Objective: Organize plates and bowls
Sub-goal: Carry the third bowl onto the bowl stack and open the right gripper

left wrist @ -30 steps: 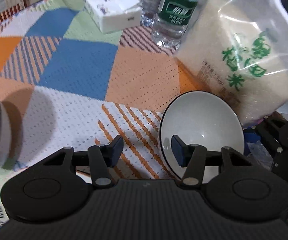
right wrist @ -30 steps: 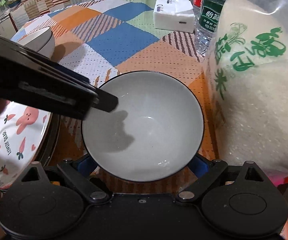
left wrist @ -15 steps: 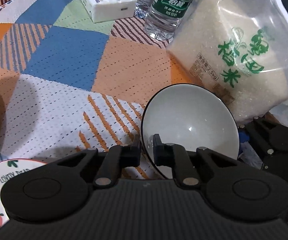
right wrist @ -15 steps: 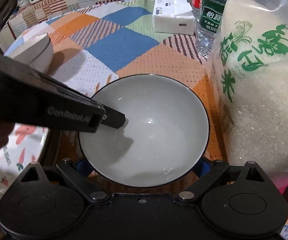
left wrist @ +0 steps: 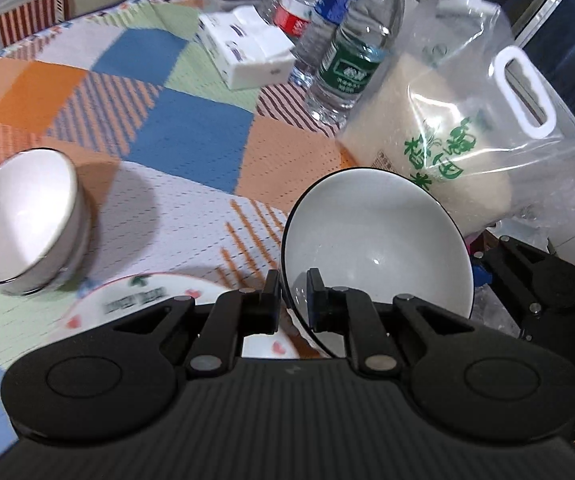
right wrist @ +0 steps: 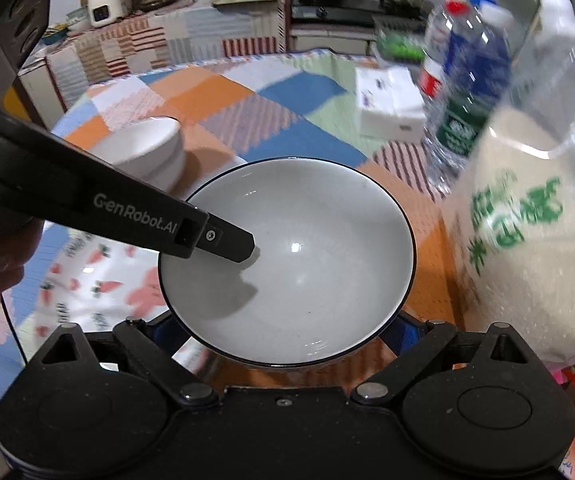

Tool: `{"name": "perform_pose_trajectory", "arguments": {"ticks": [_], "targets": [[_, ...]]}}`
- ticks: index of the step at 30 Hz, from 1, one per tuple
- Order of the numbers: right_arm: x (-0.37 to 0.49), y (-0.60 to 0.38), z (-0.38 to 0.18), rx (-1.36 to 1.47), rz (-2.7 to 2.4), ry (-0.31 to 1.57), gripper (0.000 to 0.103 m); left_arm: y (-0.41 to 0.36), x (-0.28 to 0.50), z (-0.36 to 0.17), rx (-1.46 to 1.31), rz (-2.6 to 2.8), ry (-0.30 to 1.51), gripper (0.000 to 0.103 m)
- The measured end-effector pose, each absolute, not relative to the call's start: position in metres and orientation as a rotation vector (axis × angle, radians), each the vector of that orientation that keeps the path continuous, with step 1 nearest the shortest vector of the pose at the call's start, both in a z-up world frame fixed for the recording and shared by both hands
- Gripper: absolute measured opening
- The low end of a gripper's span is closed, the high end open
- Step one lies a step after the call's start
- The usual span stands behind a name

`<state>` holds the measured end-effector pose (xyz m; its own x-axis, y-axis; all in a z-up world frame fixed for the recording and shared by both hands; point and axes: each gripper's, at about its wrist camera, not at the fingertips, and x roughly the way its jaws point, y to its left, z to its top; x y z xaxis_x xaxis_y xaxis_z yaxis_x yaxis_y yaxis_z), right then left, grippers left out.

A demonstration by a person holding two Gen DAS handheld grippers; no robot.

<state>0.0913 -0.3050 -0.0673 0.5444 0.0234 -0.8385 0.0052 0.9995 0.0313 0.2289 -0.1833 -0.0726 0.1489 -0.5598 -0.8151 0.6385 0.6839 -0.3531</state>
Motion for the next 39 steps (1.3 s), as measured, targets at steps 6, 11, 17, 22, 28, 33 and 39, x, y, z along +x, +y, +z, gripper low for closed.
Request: {"name": "perform_pose_trajectory", "arguments": {"ticks": [6,11,17,22,28,33,39], "targets": [[0.091,-0.273,-0.037,-0.024,0.055,0.973,0.098,-0.149,0.223,-0.043,0.092,-0.819,1.101,0.011],[0.093,-0.247,-0.022,-0.054,0.092,0.952,0.098,-0.120,0.221,-0.025,0.088,-0.777,1.081,0.011],[0.102,-0.220,-0.012,-0.074,0.143,0.928,0.098,-0.087,0.224,-0.012,0.078,-0.717,1.061,0.011],[0.114,-0.201,-0.006,-0.082,0.183,0.905,0.098,-0.062,0.233,-0.004,0.049,-0.670,1.040,0.011],[0.136,-0.183,0.001,-0.140,0.240,0.879,0.098,-0.042,0.251,0.002,0.028,-0.613,1.023,0.011],[0.163,-0.173,0.001,-0.182,0.302,0.860,0.098,-0.031,0.277,-0.001,0.017,-0.549,1.032,0.012],[0.206,-0.164,-0.013,-0.222,0.384,0.842,0.098,-0.021,0.313,-0.018,-0.003,-0.474,1.032,0.012]]}}
